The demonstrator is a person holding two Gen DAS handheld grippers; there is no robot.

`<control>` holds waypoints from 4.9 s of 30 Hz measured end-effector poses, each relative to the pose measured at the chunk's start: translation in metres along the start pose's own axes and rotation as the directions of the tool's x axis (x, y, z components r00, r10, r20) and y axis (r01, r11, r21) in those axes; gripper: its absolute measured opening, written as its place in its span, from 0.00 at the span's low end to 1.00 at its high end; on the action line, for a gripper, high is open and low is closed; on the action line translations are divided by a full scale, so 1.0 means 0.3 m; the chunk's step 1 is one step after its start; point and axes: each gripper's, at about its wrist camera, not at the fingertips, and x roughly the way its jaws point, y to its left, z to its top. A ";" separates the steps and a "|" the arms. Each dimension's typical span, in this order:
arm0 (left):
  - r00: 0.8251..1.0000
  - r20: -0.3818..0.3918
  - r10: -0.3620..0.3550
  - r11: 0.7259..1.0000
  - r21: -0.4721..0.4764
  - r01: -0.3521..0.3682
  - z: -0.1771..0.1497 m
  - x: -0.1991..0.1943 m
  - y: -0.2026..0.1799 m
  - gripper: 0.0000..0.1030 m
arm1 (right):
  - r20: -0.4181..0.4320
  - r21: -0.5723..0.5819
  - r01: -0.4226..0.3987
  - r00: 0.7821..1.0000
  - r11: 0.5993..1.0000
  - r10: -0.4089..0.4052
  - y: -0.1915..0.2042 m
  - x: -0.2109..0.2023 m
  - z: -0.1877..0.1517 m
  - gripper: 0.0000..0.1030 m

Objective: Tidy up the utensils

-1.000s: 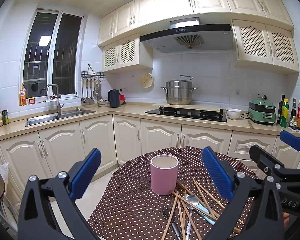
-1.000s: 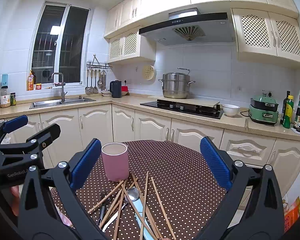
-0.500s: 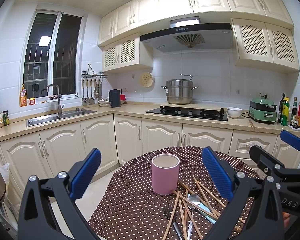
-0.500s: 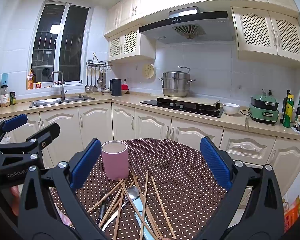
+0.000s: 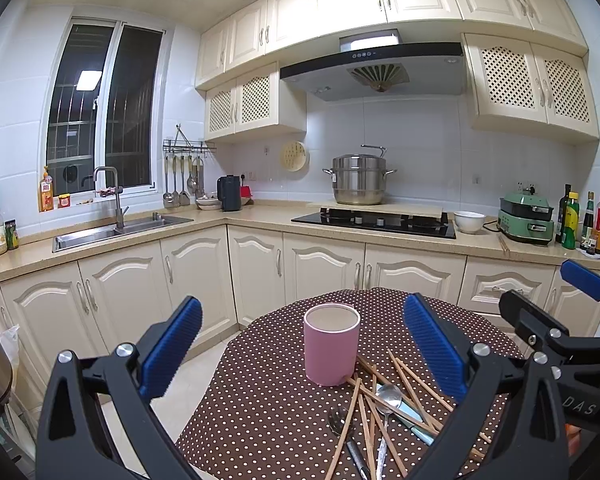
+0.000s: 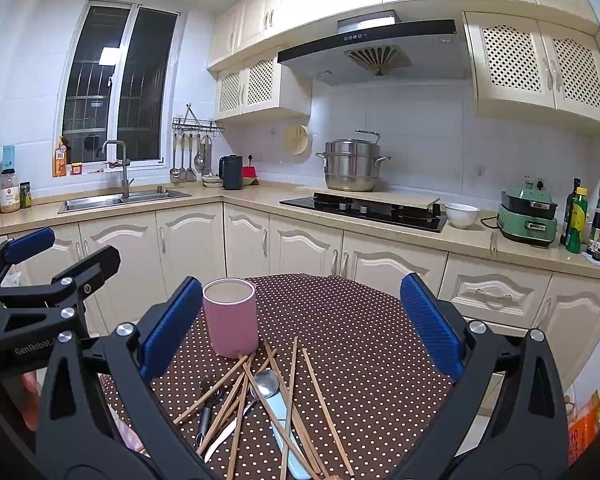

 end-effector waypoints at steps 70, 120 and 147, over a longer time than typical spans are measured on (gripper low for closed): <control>0.579 -0.774 -0.257 0.928 -0.030 0.372 -0.462 0.634 -0.038 0.14 | -0.649 0.082 -0.117 0.747 0.990 0.142 -0.223 0.512 -0.335 0.94; 0.951 0.198 -0.237 0.931 -0.235 0.280 0.107 0.676 0.100 0.05 | 0.001 0.246 -0.388 0.917 0.888 0.400 0.016 0.805 0.271 0.06; 0.964 0.002 -0.264 0.941 -0.221 0.258 -0.125 0.676 0.093 0.13 | -0.036 0.199 -0.369 0.923 0.908 0.383 0.044 0.742 0.081 0.06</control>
